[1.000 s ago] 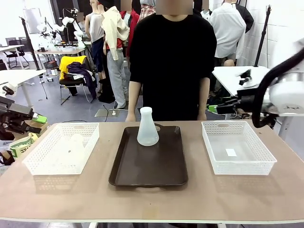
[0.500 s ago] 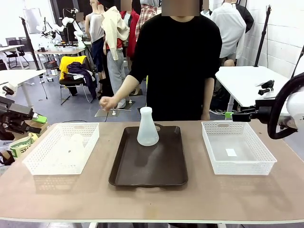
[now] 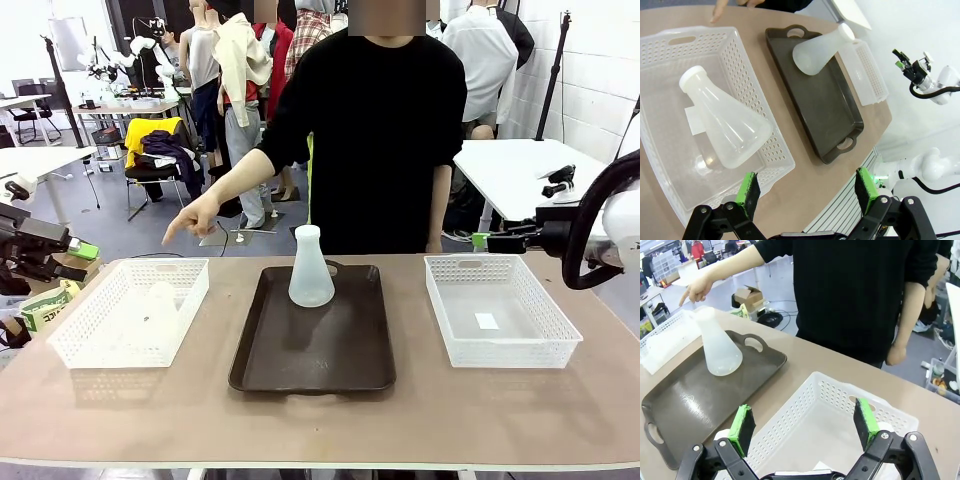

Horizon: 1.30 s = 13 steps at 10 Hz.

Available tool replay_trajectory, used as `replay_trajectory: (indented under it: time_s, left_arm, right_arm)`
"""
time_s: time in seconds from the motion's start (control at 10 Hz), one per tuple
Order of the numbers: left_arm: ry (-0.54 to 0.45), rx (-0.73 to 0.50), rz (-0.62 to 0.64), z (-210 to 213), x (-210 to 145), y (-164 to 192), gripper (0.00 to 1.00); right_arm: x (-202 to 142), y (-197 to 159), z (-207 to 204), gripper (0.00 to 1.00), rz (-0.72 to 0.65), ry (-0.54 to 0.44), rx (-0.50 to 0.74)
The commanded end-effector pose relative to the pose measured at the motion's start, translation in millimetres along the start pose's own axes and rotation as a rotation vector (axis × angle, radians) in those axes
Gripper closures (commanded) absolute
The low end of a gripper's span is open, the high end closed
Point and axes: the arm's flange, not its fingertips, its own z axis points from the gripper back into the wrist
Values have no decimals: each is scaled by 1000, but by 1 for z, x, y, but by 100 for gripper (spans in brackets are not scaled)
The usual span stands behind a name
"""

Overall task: Prepare the laboratory tools.
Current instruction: Pick up the Big flask that the person points to.

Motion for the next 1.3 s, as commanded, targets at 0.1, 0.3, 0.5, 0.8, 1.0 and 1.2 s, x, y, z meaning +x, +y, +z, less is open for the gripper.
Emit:
replay_trajectory:
  time_s: [0.1,0.3,0.5,0.8,1.0,1.2]
  left_arm:
    - [-9,-16,-2,1,0,-1,0]
    - [-9,-16,-2,1,0,-1,0]
    - [-9,-16,-2,1,0,-1,0]
    - [10,55,-16,-1,11,-10,0]
    - [52,134,-42,-7,35,-36,0]
    - [126,368,5,-30,66,-61,0]
  right_arm:
    - [-2,1,1,0,-11,5,-2]
    - [-2,1,1,0,-11,5,-2]
    - [-2,1,1,0,-11,5,-2]
    - [-2,1,1,0,-11,5,-2]
    - [-2,1,1,0,-11,5,-2]
    - [-2,1,1,0,-11,5,-2]
